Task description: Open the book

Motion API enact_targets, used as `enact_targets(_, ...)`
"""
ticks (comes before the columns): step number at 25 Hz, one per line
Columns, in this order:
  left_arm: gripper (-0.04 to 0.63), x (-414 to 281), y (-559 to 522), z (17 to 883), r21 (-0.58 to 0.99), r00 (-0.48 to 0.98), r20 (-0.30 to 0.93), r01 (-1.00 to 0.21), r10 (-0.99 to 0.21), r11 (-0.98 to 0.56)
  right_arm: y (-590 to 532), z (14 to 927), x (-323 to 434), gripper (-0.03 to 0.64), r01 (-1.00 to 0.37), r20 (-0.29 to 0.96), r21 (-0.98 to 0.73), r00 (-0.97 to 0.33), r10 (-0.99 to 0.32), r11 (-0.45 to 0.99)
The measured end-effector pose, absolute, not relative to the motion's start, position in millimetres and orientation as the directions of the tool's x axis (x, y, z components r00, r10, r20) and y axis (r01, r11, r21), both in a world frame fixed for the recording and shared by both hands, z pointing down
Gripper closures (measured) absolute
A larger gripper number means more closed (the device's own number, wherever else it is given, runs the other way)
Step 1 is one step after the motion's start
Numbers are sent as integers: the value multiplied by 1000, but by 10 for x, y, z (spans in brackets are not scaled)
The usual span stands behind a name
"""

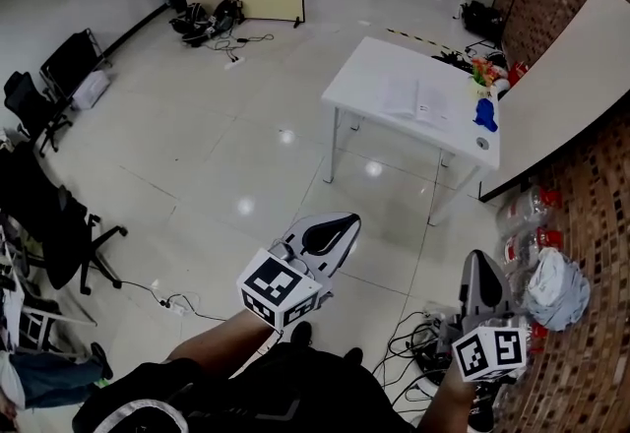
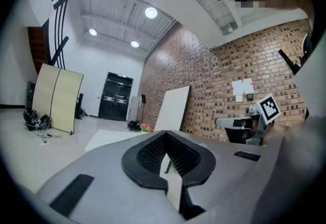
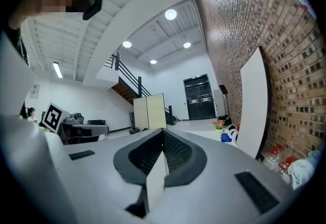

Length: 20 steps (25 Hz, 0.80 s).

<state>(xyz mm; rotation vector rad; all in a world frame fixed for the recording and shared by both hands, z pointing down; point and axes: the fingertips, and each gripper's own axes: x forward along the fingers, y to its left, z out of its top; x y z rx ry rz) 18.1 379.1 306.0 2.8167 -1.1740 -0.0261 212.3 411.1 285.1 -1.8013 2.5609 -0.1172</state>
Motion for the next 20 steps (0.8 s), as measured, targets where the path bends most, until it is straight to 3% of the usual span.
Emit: enact_targets(20, 600, 299, 4066, 2981, 80, 689, 20, -723, -725, -686, 4325, 2765, 2259, 615, -938, 11, -55, -342, -940, 341)
